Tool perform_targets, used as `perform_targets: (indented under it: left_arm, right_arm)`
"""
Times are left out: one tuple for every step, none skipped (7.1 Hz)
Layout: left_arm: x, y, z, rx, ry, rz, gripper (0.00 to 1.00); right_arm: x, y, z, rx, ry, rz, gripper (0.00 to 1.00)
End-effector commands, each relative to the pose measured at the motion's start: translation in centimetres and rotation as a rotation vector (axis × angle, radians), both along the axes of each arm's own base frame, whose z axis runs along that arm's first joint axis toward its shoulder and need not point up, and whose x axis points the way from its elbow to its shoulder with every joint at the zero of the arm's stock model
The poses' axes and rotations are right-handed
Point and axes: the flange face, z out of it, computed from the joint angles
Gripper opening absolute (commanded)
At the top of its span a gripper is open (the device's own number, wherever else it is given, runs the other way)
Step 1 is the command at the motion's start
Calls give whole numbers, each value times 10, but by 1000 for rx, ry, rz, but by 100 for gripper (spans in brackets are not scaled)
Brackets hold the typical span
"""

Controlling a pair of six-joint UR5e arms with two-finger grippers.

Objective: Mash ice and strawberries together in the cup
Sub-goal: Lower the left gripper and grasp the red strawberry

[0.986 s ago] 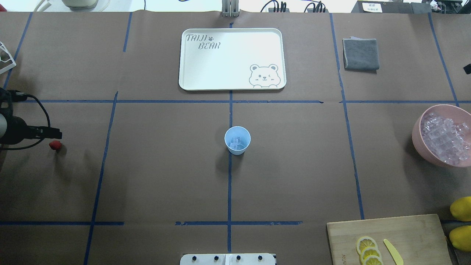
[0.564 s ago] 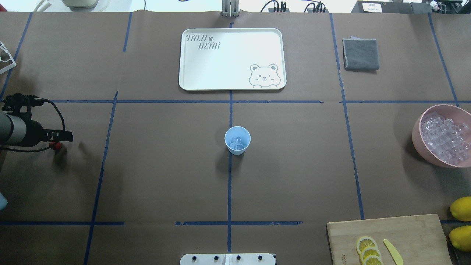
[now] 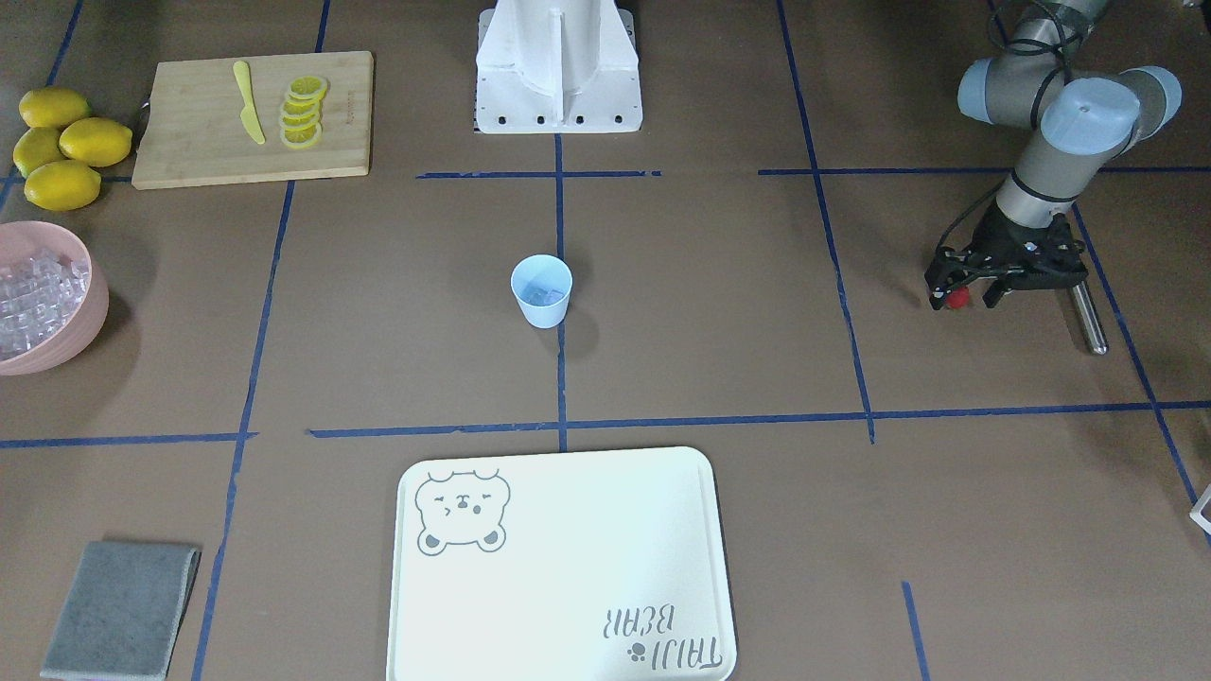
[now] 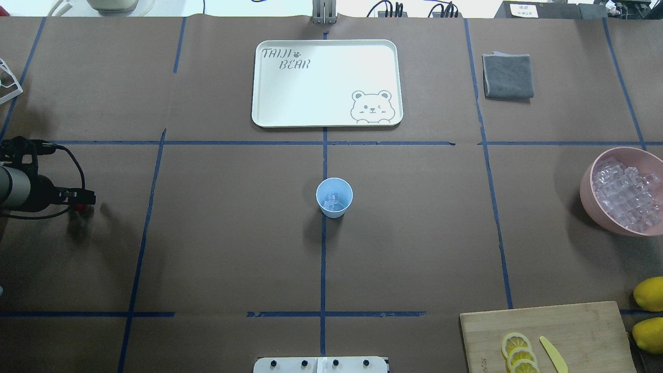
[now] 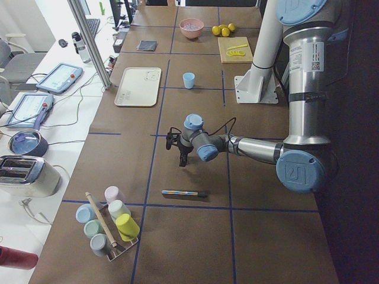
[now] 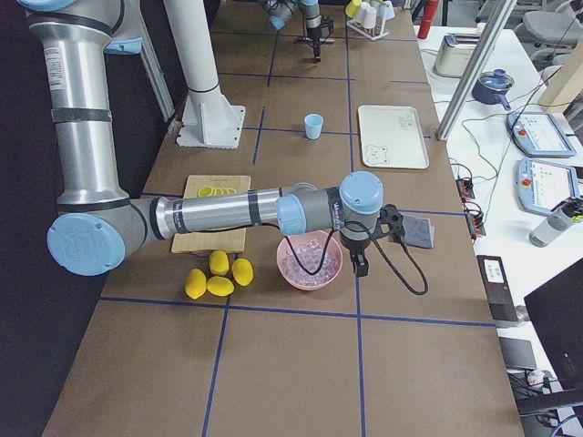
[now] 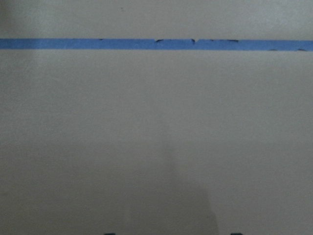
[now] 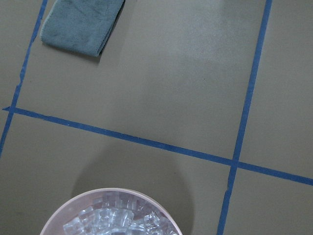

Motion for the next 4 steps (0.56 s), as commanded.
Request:
perform_targets:
  left_arm:
    - [-2, 3, 0, -5, 1, 2, 83]
    - [-2, 5, 1, -7, 1, 4, 83]
    - [-2, 5, 2, -8, -1, 4, 82]
    - [0, 5, 0, -6, 1, 3, 80]
  right_arm:
    - [1, 0, -1, 2, 0, 2, 99]
    - [1, 0, -1, 2, 0, 2, 99]
    - [2, -1, -4, 7, 0, 3, 99]
    - [2, -1, -2, 5, 0, 4, 99]
